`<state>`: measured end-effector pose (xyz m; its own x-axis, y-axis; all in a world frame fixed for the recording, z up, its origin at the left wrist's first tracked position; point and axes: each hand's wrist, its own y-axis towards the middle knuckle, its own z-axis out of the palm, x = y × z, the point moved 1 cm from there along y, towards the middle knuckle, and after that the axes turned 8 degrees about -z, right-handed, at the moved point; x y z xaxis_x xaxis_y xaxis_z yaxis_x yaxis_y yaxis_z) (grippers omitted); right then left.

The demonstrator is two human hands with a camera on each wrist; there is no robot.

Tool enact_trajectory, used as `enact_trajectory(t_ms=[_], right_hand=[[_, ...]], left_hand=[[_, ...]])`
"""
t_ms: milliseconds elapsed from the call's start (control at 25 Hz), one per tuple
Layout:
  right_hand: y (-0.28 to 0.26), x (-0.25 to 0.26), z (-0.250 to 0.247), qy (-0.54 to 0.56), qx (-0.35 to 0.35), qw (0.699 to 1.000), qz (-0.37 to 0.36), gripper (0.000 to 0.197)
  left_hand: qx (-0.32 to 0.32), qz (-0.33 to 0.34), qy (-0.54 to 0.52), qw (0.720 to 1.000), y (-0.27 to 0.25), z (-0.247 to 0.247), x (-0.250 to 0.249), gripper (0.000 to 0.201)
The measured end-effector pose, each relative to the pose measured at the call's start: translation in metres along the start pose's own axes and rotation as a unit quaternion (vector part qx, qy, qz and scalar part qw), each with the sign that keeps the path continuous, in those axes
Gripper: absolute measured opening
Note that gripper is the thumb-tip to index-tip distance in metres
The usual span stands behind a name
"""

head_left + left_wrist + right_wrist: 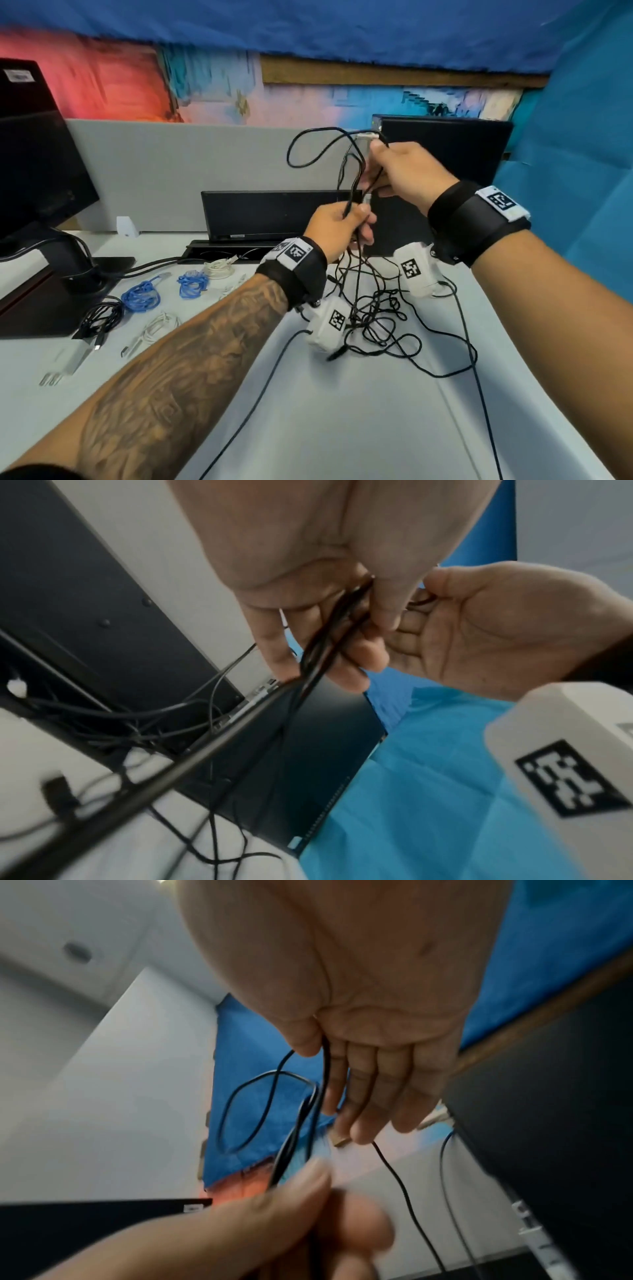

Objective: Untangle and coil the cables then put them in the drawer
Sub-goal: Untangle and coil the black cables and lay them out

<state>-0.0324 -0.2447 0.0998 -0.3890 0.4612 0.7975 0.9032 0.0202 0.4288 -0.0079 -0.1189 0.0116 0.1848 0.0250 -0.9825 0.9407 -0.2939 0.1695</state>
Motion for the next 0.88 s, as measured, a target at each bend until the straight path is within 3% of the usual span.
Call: enact_trajectory(t_ms=[40,120,200,280,320,440,520,560,640,800,880], right_hand=[[0.001,0.0,-0.004,-0.009,-0.019,1.0,-0.001,0.046],[0.007,-0.001,-0.016,0.103,-0.076,0.992,0.019,0.045],[0.013,0.003,-0.026,0.186,-0.126,0.974,0.028,0.043],[0.021,0.012,-0.033,0.162,-0.119,0.979,0.015,0.04],[0.026,0.017,-0.036,0.139,-0.104,0.985,0.003,0.039],[0.04,0.036,-0.033,0.081,-0.054,0.995,-0.018,0.034],[0.043,0.043,-0.026,0.051,-0.03,0.998,-0.014,0.035],[0.045,0.045,-0.024,0.035,-0.029,0.999,-0.018,0.036],[0.048,0.051,-0.025,0.0,-0.071,0.996,-0.057,0.037],[0.049,0.059,-0.049,-0.022,-0.192,0.971,-0.141,0.022],[0.049,0.056,-0.057,0.029,-0.208,0.967,-0.14,0.011]], left_hand=[[0.015,-0.02,0.003,1.0,-0.001,-0.005,0.004,0.029],[0.043,-0.063,0.011,0.997,-0.005,-0.012,0.02,0.036],[0.028,-0.11,0.009,0.994,-0.007,-0.019,0.039,0.034],[0.002,-0.149,0.043,0.988,-0.007,-0.024,0.047,0.022],[0.0,-0.148,0.068,0.987,-0.006,-0.025,0.045,0.016],[-0.034,-0.044,0.068,0.996,0.004,-0.025,0.022,0.037],[-0.037,0.012,0.014,0.999,0.01,-0.023,-0.004,0.024],[-0.015,0.009,-0.008,1.0,0.009,-0.02,-0.013,0.018],[0.009,-0.013,0.03,0.999,0.006,-0.016,-0.011,0.037],[0.021,-0.046,0.275,0.96,-0.008,-0.021,0.035,0.045],[0.021,-0.124,0.222,0.967,-0.009,-0.026,0.046,0.043]])
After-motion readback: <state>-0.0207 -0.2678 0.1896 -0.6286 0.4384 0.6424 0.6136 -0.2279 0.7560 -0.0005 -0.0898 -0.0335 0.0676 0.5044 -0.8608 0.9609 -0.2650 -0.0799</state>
